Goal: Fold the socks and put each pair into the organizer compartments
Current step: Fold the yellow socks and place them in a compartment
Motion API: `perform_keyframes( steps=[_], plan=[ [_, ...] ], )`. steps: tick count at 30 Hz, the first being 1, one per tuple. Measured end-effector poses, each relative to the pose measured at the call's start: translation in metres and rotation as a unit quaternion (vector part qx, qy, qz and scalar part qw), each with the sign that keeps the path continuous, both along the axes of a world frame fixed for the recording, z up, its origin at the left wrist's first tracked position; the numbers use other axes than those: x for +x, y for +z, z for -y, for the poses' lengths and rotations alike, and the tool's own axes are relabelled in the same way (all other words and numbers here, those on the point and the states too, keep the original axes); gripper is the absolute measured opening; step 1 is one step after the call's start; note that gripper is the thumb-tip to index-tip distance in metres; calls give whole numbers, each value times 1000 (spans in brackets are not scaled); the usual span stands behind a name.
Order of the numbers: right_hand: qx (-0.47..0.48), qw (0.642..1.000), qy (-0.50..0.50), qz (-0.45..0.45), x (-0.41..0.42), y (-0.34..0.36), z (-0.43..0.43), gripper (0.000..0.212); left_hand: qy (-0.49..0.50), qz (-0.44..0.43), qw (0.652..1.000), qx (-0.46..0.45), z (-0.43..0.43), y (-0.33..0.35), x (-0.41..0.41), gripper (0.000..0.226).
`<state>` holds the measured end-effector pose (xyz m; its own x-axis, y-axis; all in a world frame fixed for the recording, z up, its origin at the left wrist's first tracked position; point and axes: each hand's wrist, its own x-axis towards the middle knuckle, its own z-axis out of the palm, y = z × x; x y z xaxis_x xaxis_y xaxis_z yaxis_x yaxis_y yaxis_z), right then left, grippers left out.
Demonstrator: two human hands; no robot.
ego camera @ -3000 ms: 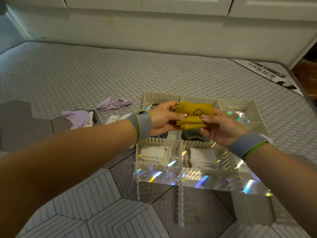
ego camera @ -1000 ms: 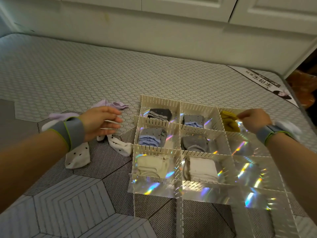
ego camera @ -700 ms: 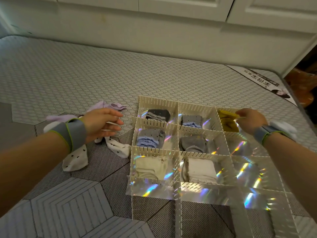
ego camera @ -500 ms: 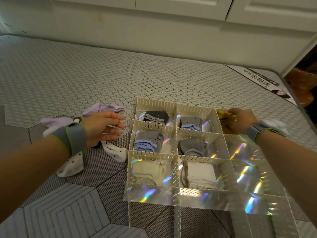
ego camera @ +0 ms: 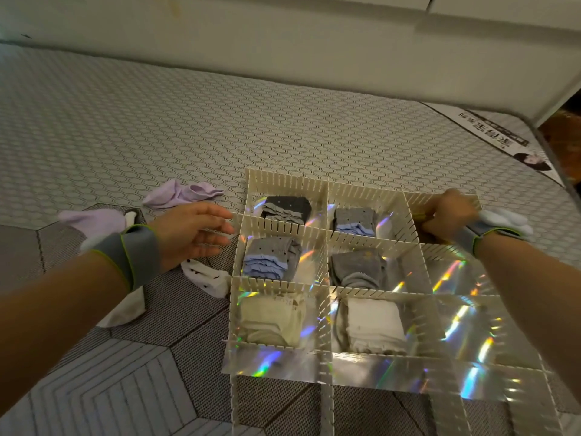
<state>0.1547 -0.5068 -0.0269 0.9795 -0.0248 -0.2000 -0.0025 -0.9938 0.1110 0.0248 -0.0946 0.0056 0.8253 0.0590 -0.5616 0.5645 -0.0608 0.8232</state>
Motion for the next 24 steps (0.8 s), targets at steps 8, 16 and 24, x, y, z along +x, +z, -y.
perform_keyframes(
  steps=[8, 16, 24],
  plan=[
    [42, 997, 11, -58, -5, 1, 7, 22, -3, -2, 1000, 3, 3, -1, 1, 18],
    [152, 980, -65, -115, 3, -11, 9, 23, -13, -1, 1000, -3, 6, 0, 0, 18],
    [44, 993, -9, -109, 8, -24, 14, 30, -8, -6, 1000, -10, 4, 0, -1, 20]
  ],
)
